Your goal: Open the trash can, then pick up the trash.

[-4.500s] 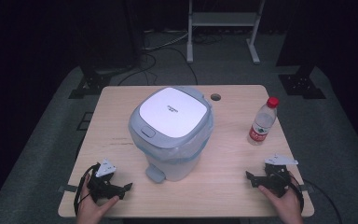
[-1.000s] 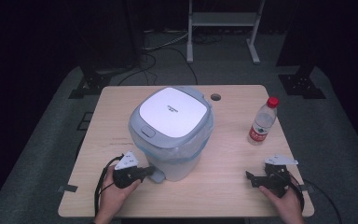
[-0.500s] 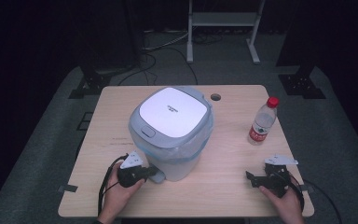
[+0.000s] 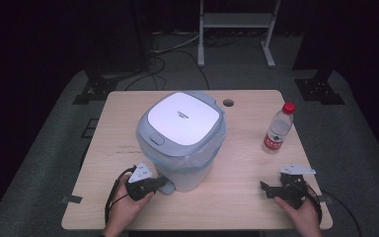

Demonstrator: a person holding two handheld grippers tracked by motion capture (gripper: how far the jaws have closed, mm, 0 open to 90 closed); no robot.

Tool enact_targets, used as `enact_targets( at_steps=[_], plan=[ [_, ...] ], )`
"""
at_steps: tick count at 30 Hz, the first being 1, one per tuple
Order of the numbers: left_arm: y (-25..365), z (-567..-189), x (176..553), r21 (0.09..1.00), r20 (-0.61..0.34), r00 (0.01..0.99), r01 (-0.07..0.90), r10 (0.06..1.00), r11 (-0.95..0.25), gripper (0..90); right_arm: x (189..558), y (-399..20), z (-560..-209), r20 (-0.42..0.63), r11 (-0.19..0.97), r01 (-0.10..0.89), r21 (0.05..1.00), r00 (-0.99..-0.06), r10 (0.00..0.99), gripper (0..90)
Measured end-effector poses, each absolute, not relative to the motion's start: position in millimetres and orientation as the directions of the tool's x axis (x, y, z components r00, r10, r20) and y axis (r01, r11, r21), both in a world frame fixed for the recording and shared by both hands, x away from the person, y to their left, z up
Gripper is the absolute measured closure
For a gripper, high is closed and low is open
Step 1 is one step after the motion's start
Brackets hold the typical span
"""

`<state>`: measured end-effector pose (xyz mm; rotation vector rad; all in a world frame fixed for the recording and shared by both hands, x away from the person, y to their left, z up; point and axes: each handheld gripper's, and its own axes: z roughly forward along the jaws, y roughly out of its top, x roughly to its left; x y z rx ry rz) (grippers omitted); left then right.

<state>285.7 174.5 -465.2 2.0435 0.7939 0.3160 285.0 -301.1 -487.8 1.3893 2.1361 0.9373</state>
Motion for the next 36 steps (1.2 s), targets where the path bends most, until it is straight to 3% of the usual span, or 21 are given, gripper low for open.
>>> enact_targets(
  at_steps=[31, 36],
  plan=[
    [175.8, -480.2, 286.0, 0.813, -0.127, 0.737, 0.460, 0.664, -0.356, 89.9, 285.0, -301.1, -487.8, 0.013, 0.271, 0.626, 0.731, -0.410, 0.912, 9.2],
    [173.3, -479.9, 283.2, 0.817, -0.092, 0.737, 0.440, 0.669, -0.372, 89.9, 283.0, -301.4, -487.1, 0.013, 0.270, 0.628, 0.730, -0.407, 0.913, 11.9]
  ],
)
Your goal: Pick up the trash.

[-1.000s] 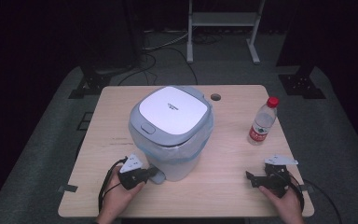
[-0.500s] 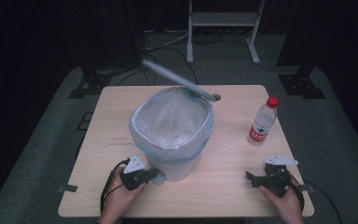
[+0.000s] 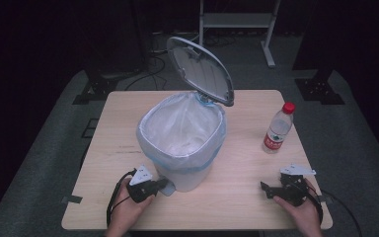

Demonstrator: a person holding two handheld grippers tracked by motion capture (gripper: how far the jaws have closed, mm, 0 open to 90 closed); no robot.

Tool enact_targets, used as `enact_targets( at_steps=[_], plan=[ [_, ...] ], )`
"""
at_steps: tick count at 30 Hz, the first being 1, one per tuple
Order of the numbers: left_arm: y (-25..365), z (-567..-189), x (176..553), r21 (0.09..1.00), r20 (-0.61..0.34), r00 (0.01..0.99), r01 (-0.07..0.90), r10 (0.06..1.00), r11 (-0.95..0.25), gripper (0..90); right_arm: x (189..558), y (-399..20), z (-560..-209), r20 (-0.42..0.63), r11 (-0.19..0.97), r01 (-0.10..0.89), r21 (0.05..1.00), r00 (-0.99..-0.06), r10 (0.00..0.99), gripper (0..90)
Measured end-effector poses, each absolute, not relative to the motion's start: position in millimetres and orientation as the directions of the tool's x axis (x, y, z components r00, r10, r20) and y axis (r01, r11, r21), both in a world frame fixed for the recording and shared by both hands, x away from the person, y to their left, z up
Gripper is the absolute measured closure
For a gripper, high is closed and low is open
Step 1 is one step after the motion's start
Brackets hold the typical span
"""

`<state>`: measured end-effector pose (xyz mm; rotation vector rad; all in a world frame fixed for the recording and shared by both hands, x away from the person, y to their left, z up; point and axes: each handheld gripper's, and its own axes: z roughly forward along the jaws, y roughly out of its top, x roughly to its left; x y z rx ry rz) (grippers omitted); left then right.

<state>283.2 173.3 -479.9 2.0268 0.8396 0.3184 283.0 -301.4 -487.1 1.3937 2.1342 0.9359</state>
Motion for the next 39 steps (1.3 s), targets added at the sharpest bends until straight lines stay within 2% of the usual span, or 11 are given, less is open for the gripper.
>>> enact_targets(
  at_steps=[13, 39],
  plan=[
    [174.9, -479.8, 284.6, 0.817, -0.099, 0.745, 0.439, 0.659, -0.374, 89.1, 287.4, -308.8, -475.8, 0.026, 0.256, 0.626, 0.736, -0.405, 0.914, 13.0],
    [175.0, -480.0, 285.0, 0.817, -0.108, 0.743, 0.445, 0.661, -0.367, 89.2, 293.4, -319.8, -451.1, -0.006, 0.228, 0.541, 0.810, -0.381, 0.924, 13.1]
  ],
)
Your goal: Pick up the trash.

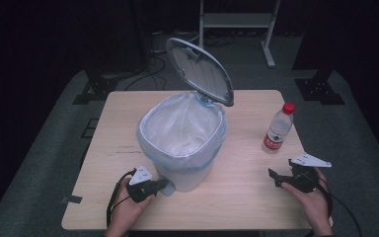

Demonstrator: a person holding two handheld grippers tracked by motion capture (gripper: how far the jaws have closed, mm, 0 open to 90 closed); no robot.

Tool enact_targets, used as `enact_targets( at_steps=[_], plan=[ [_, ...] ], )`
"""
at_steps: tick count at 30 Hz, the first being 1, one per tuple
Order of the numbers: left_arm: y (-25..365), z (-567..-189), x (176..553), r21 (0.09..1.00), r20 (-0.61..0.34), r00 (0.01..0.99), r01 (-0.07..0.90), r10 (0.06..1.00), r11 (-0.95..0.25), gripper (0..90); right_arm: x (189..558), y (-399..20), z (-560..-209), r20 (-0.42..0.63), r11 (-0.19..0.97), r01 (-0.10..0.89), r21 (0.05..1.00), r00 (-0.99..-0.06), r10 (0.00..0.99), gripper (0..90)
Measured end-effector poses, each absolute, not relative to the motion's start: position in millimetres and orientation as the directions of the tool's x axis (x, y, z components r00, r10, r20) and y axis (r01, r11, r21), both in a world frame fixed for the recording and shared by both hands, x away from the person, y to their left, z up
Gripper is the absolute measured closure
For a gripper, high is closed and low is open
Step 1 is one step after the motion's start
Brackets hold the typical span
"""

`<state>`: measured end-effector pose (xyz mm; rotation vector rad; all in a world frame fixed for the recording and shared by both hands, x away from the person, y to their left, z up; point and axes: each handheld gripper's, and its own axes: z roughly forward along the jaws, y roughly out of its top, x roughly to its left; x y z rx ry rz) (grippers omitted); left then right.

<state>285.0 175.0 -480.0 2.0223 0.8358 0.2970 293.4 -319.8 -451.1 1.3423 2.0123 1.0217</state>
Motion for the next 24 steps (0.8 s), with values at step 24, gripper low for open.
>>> enact_targets(
  at_steps=[24],
  plan=[
    [175.2, -479.9, 285.2, 0.816, -0.112, 0.742, 0.448, 0.661, -0.366, 89.2, 310.9, -323.6, -424.5, -0.050, 0.218, 0.476, 0.852, -0.340, 0.939, 27.8]
  ],
)
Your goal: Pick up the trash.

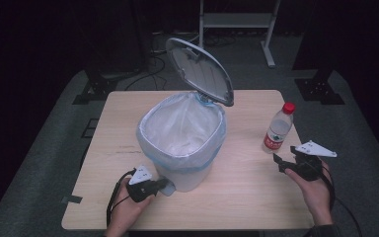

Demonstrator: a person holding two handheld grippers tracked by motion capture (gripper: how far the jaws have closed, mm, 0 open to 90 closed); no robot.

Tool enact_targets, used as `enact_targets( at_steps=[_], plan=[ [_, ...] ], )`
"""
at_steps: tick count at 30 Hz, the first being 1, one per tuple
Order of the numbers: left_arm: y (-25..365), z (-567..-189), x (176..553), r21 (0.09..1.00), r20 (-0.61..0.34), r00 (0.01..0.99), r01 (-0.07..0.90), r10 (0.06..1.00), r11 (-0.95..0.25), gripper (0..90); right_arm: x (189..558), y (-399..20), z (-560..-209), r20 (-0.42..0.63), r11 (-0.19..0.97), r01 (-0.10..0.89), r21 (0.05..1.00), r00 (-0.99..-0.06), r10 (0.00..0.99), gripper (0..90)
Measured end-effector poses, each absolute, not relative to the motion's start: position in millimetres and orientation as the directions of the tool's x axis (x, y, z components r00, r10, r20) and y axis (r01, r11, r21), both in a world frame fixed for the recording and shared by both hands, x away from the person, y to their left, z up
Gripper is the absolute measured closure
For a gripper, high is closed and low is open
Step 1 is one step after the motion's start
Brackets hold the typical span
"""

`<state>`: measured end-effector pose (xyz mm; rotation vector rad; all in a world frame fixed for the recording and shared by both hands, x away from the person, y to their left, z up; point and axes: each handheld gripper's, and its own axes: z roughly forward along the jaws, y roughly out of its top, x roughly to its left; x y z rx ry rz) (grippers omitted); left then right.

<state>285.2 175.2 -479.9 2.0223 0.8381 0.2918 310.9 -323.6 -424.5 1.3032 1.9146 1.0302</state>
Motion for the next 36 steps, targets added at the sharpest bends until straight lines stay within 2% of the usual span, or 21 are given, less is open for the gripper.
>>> enact_targets(
  at_steps=[16, 23, 36],
  plan=[
    [175.5, -479.9, 285.4, 0.815, -0.118, 0.740, 0.453, 0.662, -0.361, 89.2, 326.6, -328.4, -413.6, -0.042, 0.192, 0.462, 0.866, -0.317, 0.948, 25.1],
    [175.4, -480.0, 285.2, 0.815, -0.117, 0.739, 0.453, 0.663, -0.361, 89.1, 337.2, -330.4, -417.8, -0.023, 0.174, 0.455, 0.873, -0.319, 0.947, 19.7],
    [175.6, -479.9, 285.4, 0.815, -0.120, 0.740, 0.455, 0.662, -0.360, 89.1, 355.5, -332.8, -430.2, -0.014, 0.163, 0.421, 0.892, -0.334, 0.943, 18.8]
  ],
)
